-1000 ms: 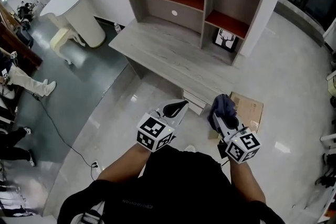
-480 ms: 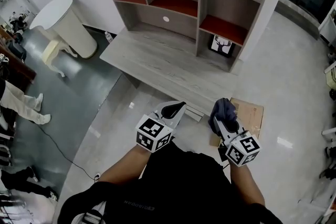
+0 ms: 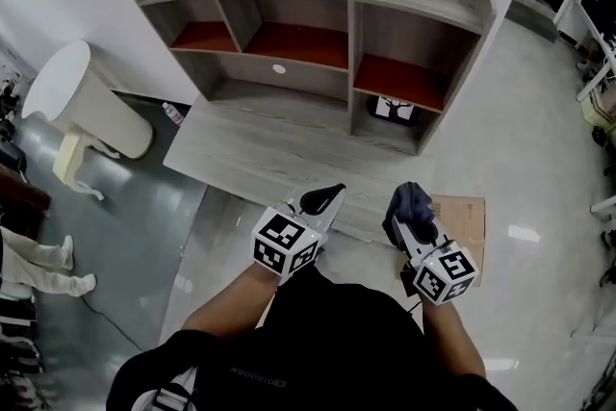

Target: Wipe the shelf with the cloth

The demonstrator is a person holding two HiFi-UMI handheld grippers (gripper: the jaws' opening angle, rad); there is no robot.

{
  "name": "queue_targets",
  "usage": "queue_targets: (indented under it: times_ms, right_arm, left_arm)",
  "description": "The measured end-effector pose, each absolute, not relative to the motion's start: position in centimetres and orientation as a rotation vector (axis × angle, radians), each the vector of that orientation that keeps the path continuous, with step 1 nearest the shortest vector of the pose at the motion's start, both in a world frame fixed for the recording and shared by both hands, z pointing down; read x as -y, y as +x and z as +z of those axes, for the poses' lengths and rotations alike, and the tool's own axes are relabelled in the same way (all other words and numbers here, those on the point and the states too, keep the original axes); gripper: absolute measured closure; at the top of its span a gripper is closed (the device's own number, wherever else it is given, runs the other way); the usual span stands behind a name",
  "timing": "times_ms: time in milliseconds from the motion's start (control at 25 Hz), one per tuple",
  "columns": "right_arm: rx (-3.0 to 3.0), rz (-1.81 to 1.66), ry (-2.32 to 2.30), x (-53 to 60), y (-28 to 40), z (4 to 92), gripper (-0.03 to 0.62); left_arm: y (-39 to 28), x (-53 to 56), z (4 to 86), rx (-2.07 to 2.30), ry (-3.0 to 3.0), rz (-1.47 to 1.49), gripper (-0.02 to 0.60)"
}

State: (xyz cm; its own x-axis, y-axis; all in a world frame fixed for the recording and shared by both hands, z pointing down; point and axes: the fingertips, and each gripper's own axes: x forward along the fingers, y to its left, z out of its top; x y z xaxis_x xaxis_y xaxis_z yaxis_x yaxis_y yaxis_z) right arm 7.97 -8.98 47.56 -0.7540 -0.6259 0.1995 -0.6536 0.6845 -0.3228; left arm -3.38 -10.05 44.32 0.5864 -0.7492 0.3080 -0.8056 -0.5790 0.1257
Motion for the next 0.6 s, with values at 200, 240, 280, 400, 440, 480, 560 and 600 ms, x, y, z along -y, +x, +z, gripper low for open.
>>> queue_targets:
  times_ms: [200,240,280,400,440,480,560,600]
  right_arm:
    - [2.778,0.586,1.184,12.3,5.3,47.1,0.499]
    - [2.77,0.584,1.206,13.0,4.8,47.0,0.499]
    - [2.763,0.584,1.23,13.6,4.3,47.0,0.499]
    - [2.74,0.589,1.301,15.3,2.6,46.8,0.498]
    - [2.733,0.592,1.326,15.7,2.1,46.7,0.498]
    - [2.725,0.594,1.35,16.2,1.6,46.5,0.499]
    - [2.711,0.598,1.392,17.0,0.7,46.4,0.498]
    - [2.703,0.599,1.415,17.4,0.3,46.5,0.498]
  left_arm:
    - [-5.4,14.1,43.7,1.165,2.639,0.349,0.574]
    - [-5.9,14.8,43.6,1.14,2.653,0.353,0.574]
    - [-6.4,15.5,43.7,1.117,2.665,0.358,0.574]
    - [-7.9,17.4,43.7,1.053,2.691,0.373,0.574]
    - [-8.3,18.1,43.6,1.029,2.702,0.376,0.574]
    - [-8.7,18.6,43.5,1.007,2.712,0.379,0.574]
    - [-9.6,19.6,43.3,0.973,2.729,0.382,0.574]
    - [-10.0,20.0,43.3,0.96,2.735,0.38,0.574]
